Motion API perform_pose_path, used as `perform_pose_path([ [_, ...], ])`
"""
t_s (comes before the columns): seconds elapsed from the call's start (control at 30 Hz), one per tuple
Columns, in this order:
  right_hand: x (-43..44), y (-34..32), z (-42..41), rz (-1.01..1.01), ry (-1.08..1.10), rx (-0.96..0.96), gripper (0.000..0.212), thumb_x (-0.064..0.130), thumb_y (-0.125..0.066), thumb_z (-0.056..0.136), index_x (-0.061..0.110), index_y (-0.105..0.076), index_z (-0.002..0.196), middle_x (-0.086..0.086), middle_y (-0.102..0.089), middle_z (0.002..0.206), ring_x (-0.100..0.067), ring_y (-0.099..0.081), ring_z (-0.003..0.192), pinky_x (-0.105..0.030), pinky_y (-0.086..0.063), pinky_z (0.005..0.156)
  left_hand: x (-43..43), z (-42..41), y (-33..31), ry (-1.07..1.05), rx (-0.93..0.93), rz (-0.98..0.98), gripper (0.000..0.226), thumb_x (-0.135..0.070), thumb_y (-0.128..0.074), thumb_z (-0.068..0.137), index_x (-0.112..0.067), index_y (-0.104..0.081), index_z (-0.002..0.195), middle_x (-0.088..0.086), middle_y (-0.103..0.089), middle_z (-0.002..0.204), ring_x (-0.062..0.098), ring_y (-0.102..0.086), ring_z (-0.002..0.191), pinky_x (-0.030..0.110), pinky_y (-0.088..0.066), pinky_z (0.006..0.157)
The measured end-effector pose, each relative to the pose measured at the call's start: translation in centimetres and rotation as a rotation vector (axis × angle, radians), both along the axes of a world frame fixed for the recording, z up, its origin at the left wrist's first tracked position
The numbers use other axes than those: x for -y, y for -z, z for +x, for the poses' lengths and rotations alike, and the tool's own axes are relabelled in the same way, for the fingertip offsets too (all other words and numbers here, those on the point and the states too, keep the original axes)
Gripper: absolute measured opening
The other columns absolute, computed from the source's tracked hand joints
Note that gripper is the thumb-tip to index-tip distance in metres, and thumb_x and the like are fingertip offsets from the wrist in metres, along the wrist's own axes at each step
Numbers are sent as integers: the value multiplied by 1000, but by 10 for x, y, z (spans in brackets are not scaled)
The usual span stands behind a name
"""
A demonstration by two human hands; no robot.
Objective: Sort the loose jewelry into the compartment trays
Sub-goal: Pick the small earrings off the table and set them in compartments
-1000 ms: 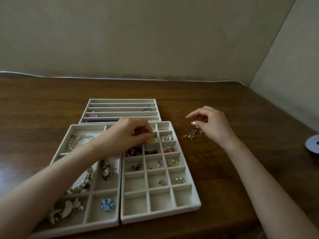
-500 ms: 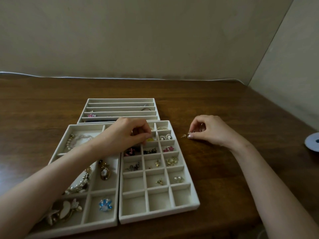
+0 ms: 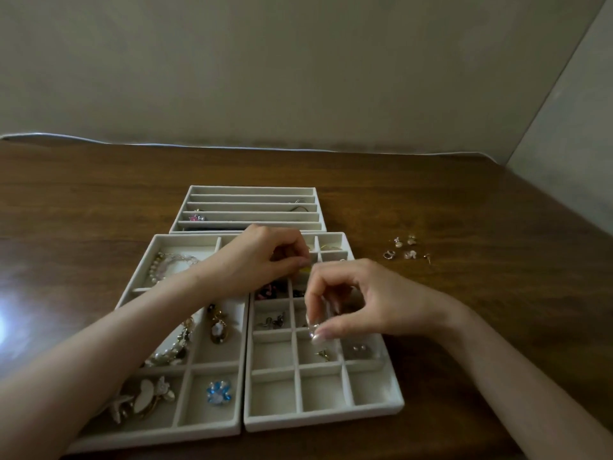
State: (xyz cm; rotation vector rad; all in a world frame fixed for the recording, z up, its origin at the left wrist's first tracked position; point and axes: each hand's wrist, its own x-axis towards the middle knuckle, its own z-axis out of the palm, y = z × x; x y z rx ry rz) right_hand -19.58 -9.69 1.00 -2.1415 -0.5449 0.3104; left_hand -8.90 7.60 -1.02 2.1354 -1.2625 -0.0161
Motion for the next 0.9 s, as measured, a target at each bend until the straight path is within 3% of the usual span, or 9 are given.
perform_pose_path([
  [0.1, 0, 2, 0, -35, 10, 29, 21, 21, -76, 77, 25, -64, 94, 13, -58, 91, -2, -55, 81, -17, -46, 67, 1, 0, 0, 2, 2, -1, 6, -17, -64, 86, -13, -67, 90, -7, -66, 77, 1, -58, 70, 8, -40, 61],
  [0.23, 13, 3, 4, 27, 322, 229, 15, 24, -71, 81, 24, -66, 94, 11, -61, 87, -3, -55, 75, -18, -47, 64, 1, -1, 0, 6, -4, 24, 6, -17, -63, 87, -15, -67, 91, -9, -64, 76, 3, -58, 70, 9, -41, 60],
  [0.33, 34, 5, 12, -153, 611, 491, 6, 20, -64, 86, 20, -65, 92, 10, -61, 89, -4, -56, 82, -13, -47, 70, 1, -1, 0, -2, -25, 19, 6, -18, -62, 87, -16, -67, 91, -10, -64, 77, 4, -59, 72, 11, -44, 61],
  [0.4, 52, 7, 16, -264, 744, 565, 5, 19, -63, 87, 20, -63, 92, 9, -60, 90, -4, -56, 80, -11, -45, 64, 1, -1, 0, -7, -16, 16, 5, -18, -63, 87, -17, -66, 89, -11, -64, 75, 5, -59, 72, 10, -43, 61],
  [0.53, 93, 9, 18, -311, 974, 536, 7, 14, -64, 87, 19, -65, 91, 4, -62, 94, 2, -51, 74, -7, -39, 59, 0, -2, -1, 0, -12, 14, 6, -18, -62, 87, -16, -66, 90, -7, -65, 78, 8, -60, 74, 14, -46, 63],
  [0.63, 111, 11, 18, -324, 1080, 471, 10, 12, -66, 86, 18, -68, 94, 2, -65, 99, -3, -53, 81, -14, -40, 69, 0, -2, -1, 8, -21, 18, 8, -20, -61, 87, -15, -66, 91, -5, -66, 79, 10, -60, 74, 19, -49, 65],
  [0.73, 111, 13, 20, -349, 1027, 306, 12, 12, -68, 84, 21, -69, 92, 3, -64, 101, -7, -54, 92, -24, -42, 79, 0, -3, -2, 2, -33, 22, 10, -22, -60, 87, -16, -66, 92, -7, -65, 78, 8, -60, 72, 19, -49, 64],
  [0.9, 98, 21, 25, -402, 845, 257, 14, 17, -70, 82, 30, -69, 88, 7, -57, 93, -4, -51, 83, -21, -40, 73, 1, -3, -2, -22, -44, 3, 5, -18, -62, 87, -15, -66, 88, -10, -63, 71, 0, -58, 65, 8, -41, 58],
])
